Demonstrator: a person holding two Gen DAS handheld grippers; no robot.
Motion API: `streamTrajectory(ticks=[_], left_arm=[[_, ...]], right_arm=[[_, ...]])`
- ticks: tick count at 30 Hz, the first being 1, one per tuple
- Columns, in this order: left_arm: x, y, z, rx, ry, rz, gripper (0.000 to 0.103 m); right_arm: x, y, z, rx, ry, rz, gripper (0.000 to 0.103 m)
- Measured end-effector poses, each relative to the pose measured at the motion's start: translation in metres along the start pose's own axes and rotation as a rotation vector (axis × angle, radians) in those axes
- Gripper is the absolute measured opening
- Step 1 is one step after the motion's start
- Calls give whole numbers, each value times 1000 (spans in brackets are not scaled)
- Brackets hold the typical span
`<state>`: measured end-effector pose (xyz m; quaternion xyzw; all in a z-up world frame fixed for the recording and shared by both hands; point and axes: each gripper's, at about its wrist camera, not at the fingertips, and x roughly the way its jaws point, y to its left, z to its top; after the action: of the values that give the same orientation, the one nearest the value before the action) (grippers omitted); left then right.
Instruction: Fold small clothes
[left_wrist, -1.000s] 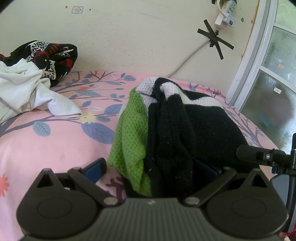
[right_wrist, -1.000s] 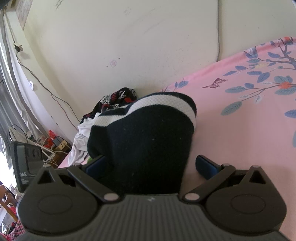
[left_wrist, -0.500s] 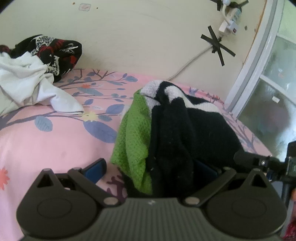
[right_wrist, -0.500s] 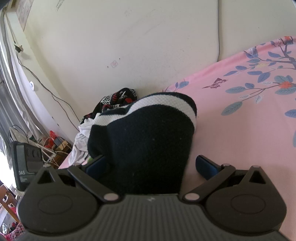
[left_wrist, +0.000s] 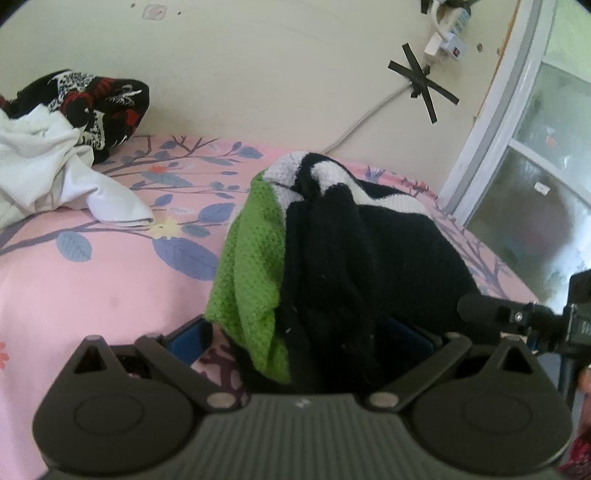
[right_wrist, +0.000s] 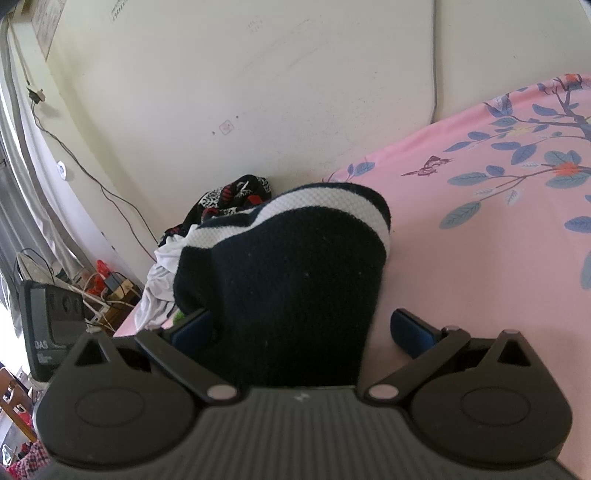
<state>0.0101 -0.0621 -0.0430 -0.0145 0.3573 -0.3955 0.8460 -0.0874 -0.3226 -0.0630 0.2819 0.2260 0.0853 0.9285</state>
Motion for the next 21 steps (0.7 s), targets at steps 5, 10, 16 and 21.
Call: streamTrajectory(ticks=[5,10,16,21], left_arm=[[1,-1,0,10,0,5,103],[0,2,1,-5,-1,-10,103],[0,5,3,-14,14,-25,103],[-12,17,7,-129,57,-72,103]], right_arm=[[0,0,0,0,-1,0,97],[0,0,0,0,0,-1,97],[2,1,2,-16,22,-8,97],[-1,4,10,-74,120,-15,97]])
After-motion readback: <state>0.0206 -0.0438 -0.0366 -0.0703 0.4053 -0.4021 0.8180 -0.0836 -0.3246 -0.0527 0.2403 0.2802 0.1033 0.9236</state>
